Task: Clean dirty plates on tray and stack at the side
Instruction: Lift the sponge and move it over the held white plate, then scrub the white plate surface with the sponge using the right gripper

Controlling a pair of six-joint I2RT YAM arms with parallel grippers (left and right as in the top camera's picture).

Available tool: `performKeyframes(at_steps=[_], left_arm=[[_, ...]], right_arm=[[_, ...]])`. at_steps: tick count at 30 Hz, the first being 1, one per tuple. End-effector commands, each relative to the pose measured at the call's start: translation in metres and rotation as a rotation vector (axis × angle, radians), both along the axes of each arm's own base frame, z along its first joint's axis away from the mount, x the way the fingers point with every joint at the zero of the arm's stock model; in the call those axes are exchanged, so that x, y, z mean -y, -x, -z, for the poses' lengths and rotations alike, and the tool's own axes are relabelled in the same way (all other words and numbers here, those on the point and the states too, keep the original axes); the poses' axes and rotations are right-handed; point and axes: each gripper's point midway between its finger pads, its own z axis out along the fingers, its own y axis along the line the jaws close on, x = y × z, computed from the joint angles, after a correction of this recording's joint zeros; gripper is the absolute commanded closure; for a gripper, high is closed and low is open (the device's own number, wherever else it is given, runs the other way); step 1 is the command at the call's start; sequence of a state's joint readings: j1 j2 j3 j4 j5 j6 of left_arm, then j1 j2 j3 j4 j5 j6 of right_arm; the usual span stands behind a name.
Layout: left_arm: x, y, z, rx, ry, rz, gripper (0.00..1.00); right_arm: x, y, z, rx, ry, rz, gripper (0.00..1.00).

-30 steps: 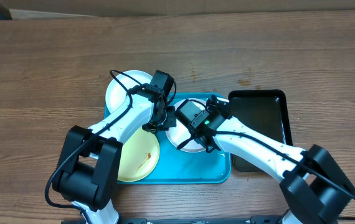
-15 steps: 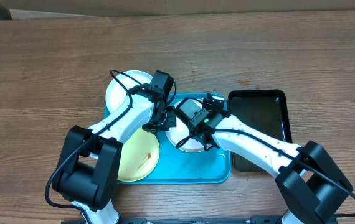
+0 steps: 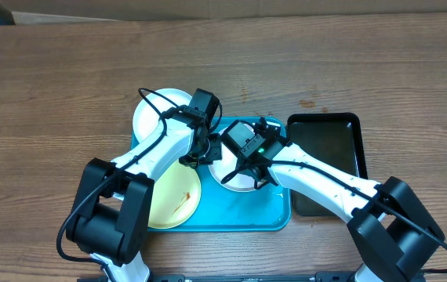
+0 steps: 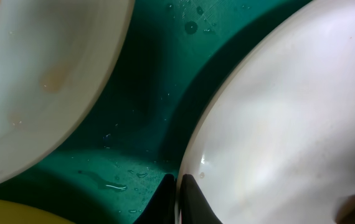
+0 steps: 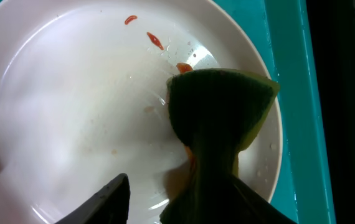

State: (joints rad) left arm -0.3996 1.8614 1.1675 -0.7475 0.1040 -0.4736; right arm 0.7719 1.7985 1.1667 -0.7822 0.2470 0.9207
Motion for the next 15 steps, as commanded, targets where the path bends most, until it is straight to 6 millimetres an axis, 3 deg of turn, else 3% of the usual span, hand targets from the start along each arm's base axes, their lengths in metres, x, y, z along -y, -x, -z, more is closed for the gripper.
performKeyframes(at_steps=[1,8,10,11,12,15], left_arm=[[0.001,0.004,0.006,-0.019,-0.013,-0.012,0.96],[0.001,0.004,0.006,-0.02,-0.013,-0.012,0.96],[0.0,0.004,0.006,-0.019,-0.013,-0.012,0.96],[0.001,0.004,0.006,-0.02,-0.013,-0.012,0.96],[0.0,0.004,0.006,-0.019,-0.013,-0.012,0.96],[0.0,0.004,0.006,-0.021,-0.014,-0.012,0.96]], right_arm=[[0.004,0.001,0.002,-0.002,-0.006,0.04,0.54],[0.016,0.013,0.02,-0.029,0.014,0.07,0.58],[0.017,0.014,0.023,-0.03,0.011,0.082,0.69],[0.018,0.015,0.024,-0.031,0.013,0.082,0.8],[0.019,0.016,0.025,-0.034,0.016,0.082,0.96],[0.023,0.021,0.029,-0.045,0.019,0.115,0.96]])
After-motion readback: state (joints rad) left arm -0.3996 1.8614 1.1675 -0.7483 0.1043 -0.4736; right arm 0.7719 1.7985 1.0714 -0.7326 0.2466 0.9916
